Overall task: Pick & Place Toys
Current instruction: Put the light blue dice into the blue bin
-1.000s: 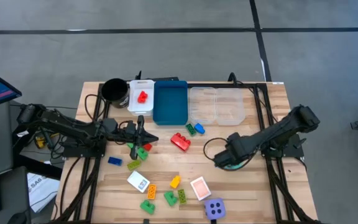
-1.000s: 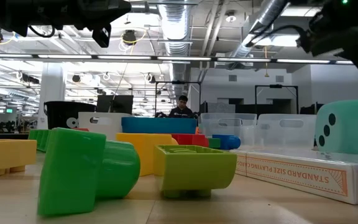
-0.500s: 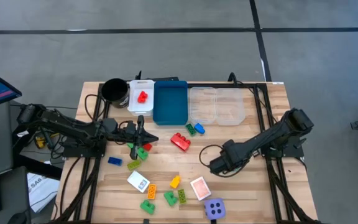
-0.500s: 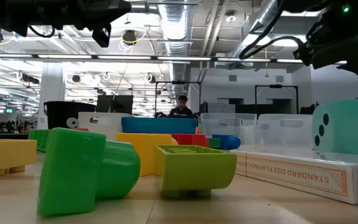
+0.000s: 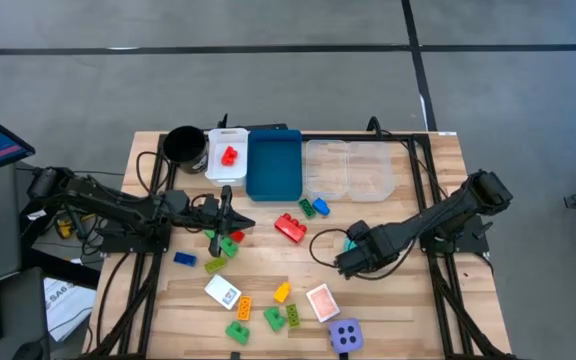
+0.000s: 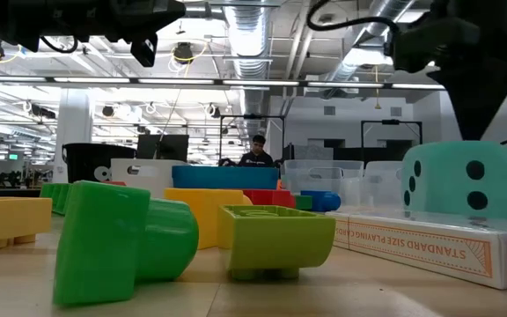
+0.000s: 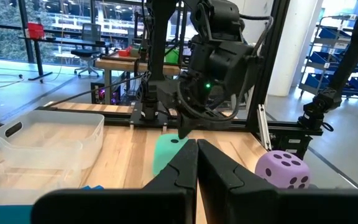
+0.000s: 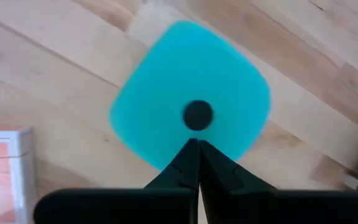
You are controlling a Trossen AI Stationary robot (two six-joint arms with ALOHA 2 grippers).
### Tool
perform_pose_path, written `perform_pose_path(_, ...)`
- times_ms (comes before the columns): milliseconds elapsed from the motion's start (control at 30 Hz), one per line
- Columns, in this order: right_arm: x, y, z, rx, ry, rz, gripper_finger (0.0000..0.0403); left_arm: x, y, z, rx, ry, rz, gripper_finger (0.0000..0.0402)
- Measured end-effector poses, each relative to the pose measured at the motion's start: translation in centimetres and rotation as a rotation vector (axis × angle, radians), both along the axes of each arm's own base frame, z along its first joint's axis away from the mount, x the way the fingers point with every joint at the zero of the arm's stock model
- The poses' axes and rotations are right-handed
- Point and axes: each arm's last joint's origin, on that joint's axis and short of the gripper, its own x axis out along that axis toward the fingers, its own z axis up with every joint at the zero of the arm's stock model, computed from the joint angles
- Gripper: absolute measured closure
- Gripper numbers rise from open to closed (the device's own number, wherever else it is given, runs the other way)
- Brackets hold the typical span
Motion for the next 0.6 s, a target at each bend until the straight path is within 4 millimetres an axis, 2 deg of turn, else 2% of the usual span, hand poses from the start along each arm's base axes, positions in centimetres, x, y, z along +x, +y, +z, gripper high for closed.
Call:
perform_pose_path(133,0.1,-0.1,0.0,0.004,-0.005,0.016,0.0403,0.0,0.0,0.0,0.0,0.0,0.001,0.0402)
perform_pose_path(267,-0.6,-0.3,0.1,-0.03,0.062,0.009,0.0403,0.0,0.0,0.0,0.0,0.0,0.0,0.0402)
perform_pose_path(500,-1.6,-0.5,0.6,-0.075,0.13,-0.074,0.0403,0.0,0.0,0.0,0.0,0.0,0.006,0.0402)
perform_pose_path(600,-1.2,-0.5,0.4,-0.063,0.105,-0.11,0.0403,0.0,0.0,0.0,0.0,0.0,0.006,0.0402)
